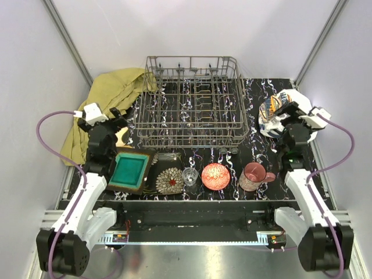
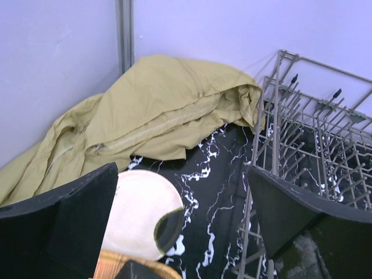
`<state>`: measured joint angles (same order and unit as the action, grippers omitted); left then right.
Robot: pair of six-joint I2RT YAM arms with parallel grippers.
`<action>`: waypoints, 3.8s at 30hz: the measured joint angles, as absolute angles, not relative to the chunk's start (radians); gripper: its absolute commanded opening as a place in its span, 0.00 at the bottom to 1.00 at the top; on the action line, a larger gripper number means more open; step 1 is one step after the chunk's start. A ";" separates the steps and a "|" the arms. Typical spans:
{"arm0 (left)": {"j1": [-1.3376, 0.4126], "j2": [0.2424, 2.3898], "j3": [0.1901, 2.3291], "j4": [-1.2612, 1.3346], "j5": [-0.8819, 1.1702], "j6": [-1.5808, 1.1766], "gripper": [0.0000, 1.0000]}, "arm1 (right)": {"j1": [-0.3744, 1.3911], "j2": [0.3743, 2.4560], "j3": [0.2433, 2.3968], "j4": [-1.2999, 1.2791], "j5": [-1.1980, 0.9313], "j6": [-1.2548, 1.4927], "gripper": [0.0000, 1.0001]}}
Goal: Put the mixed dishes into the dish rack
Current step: Grab a cup with the right arm
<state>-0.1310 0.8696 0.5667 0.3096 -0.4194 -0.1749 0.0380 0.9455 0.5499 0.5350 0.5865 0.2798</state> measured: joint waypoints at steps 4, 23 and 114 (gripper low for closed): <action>-0.128 0.825 0.615 0.162 -0.455 -0.251 0.99 | 0.038 0.862 0.668 0.332 0.582 0.311 1.00; -0.033 0.698 0.651 -0.097 -0.327 -0.465 0.99 | 0.038 0.630 0.805 -0.042 0.560 0.408 1.00; -0.032 0.744 0.725 -0.331 -0.127 -0.472 0.99 | 0.060 0.827 0.701 -1.089 -0.088 0.757 0.45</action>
<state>-0.0319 0.7437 0.7246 -0.3313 -0.1272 -0.4725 0.0601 0.8268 0.7013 -1.0885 -0.0875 0.7574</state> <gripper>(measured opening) 0.984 0.457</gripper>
